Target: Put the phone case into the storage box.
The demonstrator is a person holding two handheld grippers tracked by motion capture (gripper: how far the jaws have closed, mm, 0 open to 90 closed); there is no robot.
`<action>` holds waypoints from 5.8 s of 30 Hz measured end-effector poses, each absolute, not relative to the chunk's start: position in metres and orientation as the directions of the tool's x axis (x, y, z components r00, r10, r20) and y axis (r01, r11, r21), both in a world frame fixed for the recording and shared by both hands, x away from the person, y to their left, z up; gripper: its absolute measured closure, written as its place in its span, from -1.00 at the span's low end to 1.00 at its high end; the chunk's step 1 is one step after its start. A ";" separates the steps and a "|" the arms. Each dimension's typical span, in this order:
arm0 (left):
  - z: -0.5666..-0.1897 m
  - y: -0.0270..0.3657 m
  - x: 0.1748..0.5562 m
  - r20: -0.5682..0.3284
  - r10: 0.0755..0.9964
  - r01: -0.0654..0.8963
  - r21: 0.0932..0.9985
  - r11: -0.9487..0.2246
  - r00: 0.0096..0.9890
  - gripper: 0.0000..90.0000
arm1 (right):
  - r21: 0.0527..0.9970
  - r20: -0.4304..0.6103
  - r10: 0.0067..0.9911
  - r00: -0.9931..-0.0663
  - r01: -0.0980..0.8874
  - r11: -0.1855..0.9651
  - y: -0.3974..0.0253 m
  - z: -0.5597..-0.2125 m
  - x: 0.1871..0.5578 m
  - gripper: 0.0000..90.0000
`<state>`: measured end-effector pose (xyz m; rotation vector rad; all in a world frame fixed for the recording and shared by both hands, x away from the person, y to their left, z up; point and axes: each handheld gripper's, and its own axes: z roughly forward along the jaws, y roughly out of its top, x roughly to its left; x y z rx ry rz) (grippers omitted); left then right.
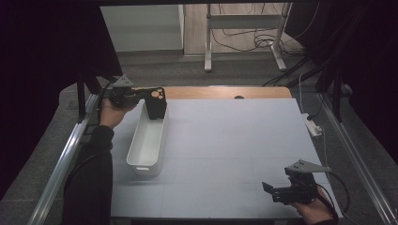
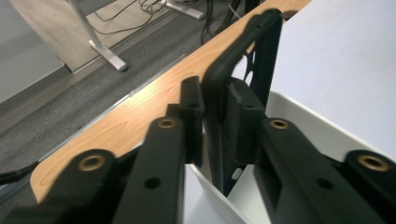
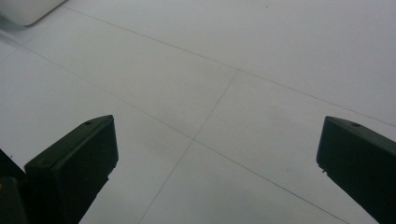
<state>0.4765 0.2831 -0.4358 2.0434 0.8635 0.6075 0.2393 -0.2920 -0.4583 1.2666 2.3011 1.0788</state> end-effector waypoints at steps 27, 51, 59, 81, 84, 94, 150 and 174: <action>-0.446 0.278 0.478 0.009 0.831 0.465 0.825 -0.321 0.557 0.17 | 0.735 0.090 0.818 -0.569 0.592 0.331 -0.292 -0.458 0.239 -1.00; -0.446 0.284 0.459 -0.137 0.841 0.554 0.805 -0.215 0.524 -0.40 | 0.736 0.085 0.817 -0.570 0.589 0.335 -0.291 -0.458 0.239 -1.00; -0.445 0.284 0.448 -0.180 0.828 0.555 0.812 -0.179 0.531 -0.56 | 0.736 0.081 0.817 -0.570 0.588 0.337 -0.291 -0.458 0.238 -1.00; -0.441 0.281 0.422 -0.200 0.822 0.561 0.811 -0.167 0.533 -0.88 | 0.737 0.082 0.814 -0.575 0.585 0.339 -0.291 -0.458 0.238 -1.00; -0.441 0.278 0.417 -0.189 0.826 0.563 0.807 -0.177 0.531 -0.91 | 0.737 0.082 0.814 -0.576 0.584 0.339 -0.291 -0.458 0.238 -1.00; -0.436 0.272 0.403 -0.151 0.829 0.534 0.822 -0.197 0.539 -1.00 | 0.741 0.081 0.811 -0.579 0.580 0.340 -0.291 -0.458 0.237 -1.00; -0.431 0.270 0.323 -0.177 0.774 0.515 0.830 -0.215 0.608 -1.00 | 0.737 0.083 0.805 -0.588 0.580 0.347 -0.290 -0.458 0.237 -1.00; -0.436 0.269 0.282 -0.180 0.767 0.510 0.833 -0.214 0.616 -1.00 | 0.736 0.084 0.805 -0.587 0.581 0.347 -0.290 -0.458 0.238 -1.00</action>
